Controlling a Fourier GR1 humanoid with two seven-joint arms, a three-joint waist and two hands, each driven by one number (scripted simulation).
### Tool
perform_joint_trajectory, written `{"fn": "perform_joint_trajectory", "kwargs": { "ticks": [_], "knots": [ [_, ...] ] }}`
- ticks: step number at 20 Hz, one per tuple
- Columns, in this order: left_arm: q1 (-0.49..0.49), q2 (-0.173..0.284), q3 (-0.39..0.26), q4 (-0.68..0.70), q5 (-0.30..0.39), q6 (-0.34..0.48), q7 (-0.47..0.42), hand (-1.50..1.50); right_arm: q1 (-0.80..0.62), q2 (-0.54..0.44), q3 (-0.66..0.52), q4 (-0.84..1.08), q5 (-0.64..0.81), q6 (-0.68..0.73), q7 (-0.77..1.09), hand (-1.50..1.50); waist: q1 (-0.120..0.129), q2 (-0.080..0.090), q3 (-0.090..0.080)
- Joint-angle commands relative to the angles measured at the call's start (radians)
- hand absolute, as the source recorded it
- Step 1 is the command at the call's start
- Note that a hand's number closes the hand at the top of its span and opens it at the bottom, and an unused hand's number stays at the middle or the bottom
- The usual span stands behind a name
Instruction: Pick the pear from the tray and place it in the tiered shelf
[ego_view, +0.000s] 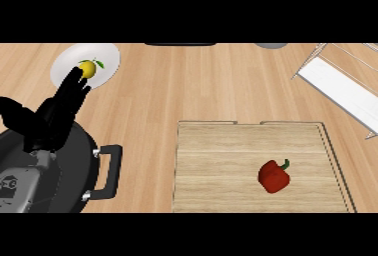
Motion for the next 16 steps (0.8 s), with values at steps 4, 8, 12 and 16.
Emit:
{"fn": "perform_joint_trajectory", "kwargs": {
  "ticks": [4,8,12,16],
  "knots": [
    [0.009,-0.02,0.007,0.018,-0.024,-0.01,-0.046,0.0,-0.135,0.0,0.042,0.334,0.103,0.024,-0.213,1.5,0.004,0.0,0.0],
    [0.043,-0.007,0.011,-0.075,-0.006,-0.023,0.027,0.0,-0.172,-0.024,0.034,0.436,0.138,0.04,-0.292,1.5,0.004,-0.001,0.0],
    [0.013,-0.056,-0.028,-0.019,-0.057,0.016,-0.004,0.0,-0.234,-0.005,0.08,0.6,0.217,0.0,-0.423,1.5,0.02,0.005,0.001],
    [-0.003,-0.044,-0.013,-0.012,-0.05,0.005,0.022,0.0,-0.254,-0.07,0.048,0.672,0.204,0.065,-0.455,1.5,0.007,0.002,0.0]
  ]
}}
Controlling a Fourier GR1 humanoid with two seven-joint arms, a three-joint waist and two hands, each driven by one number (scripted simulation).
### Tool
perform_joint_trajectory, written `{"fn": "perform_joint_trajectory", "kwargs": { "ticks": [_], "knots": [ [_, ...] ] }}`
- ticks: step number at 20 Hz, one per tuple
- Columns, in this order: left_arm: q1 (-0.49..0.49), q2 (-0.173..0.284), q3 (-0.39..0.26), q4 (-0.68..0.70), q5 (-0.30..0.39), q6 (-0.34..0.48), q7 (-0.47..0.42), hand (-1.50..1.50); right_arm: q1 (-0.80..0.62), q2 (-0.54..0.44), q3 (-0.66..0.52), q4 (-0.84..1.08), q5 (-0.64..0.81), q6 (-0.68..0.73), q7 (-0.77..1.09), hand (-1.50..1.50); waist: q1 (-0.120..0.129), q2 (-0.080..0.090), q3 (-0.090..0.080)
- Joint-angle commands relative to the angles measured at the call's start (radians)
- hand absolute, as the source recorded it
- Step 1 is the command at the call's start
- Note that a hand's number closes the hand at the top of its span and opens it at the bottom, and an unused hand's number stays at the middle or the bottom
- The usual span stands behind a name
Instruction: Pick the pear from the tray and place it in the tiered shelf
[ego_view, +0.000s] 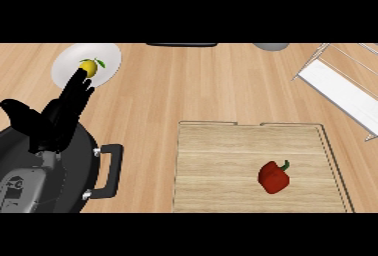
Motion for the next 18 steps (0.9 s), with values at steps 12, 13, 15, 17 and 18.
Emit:
{"fn": "perform_joint_trajectory", "kwargs": {
  "ticks": [12,13,15,17,18],
  "knots": [
    [-0.048,0.004,0.012,0.015,0.006,-0.014,0.035,0.0,-0.19,0.013,-0.07,0.402,0.066,-0.222,-0.154,-1.5,0.019,0.017,0.018],
    [-0.06,0.003,0.02,0.029,0.017,-0.026,0.01,0.0,-0.198,-0.006,-0.086,0.443,0.059,-0.204,-0.193,-1.5,0.024,0.021,0.018],
    [-0.031,-0.03,-0.03,-0.015,-0.024,0.007,0.036,0.0,-0.253,-0.014,-0.094,0.475,0.051,-0.198,-0.188,-1.5,0.025,0.017,0.018],
    [-0.068,-0.01,0.009,0.055,-0.011,-0.01,-0.001,0.0,-0.254,-0.088,-0.108,0.531,0.049,-0.123,-0.22,-1.5,0.013,0.019,0.018],
    [-0.065,-0.026,-0.005,0.045,-0.008,-0.006,0.011,0.0,-0.263,-0.102,-0.093,0.559,0.061,-0.081,-0.197,-1.5,0.025,0.023,0.019]
  ]
}}
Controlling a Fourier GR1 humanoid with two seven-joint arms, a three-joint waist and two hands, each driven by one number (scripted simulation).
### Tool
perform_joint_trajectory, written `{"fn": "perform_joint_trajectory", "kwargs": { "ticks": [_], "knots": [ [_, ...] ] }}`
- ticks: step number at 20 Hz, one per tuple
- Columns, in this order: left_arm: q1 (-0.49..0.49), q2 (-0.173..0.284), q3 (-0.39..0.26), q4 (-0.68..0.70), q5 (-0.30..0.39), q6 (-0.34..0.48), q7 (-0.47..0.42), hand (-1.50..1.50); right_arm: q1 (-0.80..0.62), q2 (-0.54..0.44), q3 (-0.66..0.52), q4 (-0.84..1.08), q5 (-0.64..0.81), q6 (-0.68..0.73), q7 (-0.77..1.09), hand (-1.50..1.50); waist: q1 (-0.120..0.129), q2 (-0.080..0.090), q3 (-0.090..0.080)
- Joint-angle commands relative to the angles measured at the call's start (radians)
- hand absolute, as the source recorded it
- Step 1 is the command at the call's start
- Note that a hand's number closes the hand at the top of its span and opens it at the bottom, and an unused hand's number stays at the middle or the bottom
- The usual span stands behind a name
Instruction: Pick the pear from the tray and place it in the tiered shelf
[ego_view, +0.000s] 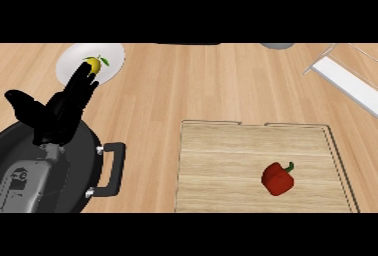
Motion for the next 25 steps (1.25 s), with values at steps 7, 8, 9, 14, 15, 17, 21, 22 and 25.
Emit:
{"fn": "perform_joint_trajectory", "kwargs": {
  "ticks": [7,8,9,14,15,17,21,22,25],
  "knots": [
    [0.021,-0.029,-0.017,0.0,-0.03,0.025,-0.026,0.0,-0.01,-0.186,-0.023,0.21,-0.025,0.383,0.028,-1.5,-0.002,0.006,0.006],
    [0.005,-0.02,-0.008,0.001,-0.027,0.022,-0.026,0.0,0.005,-0.211,-0.021,0.215,-0.018,0.4,0.012,-1.5,-0.004,0.007,0.007],
    [0.002,-0.012,-0.002,-0.02,-0.006,0.008,0.001,0.0,-0.017,-0.24,-0.038,0.223,-0.032,0.407,0.03,-1.5,0.005,0.007,0.008],
    [0.074,-0.003,0.01,-0.035,0.007,-0.015,-0.034,0.0,0.072,-0.292,-0.073,0.276,-0.058,0.536,-0.061,-1.5,-0.007,0.004,0.011],
    [0.029,-0.01,0.009,-0.011,-0.01,0.013,-0.013,0.0,0.075,-0.294,-0.082,0.27,-0.072,0.588,-0.086,-1.5,-0.028,0.004,0.012],
    [0.048,0.008,0.029,0.0,0.01,-0.012,-0.027,0.0,0.112,-0.305,-0.081,0.261,-0.074,0.637,-0.123,-1.5,-0.035,0.002,0.012],
    [0.06,-0.008,0.03,0.016,0.006,-0.002,-0.045,0.0,0.139,-0.31,-0.076,0.204,-0.073,0.655,-0.184,-1.5,-0.044,0.002,0.013],
    [0.041,0.006,0.038,0.006,0.011,-0.002,-0.021,0.0,0.17,-0.283,-0.065,0.191,-0.064,0.651,-0.225,-1.5,-0.049,0.0,0.014],
    [0.054,0.007,0.025,-0.02,-0.004,0.002,-0.02,0.0,0.202,-0.301,-0.061,0.155,-0.062,0.639,-0.266,-1.5,-0.049,-0.004,0.015]
  ]
}}
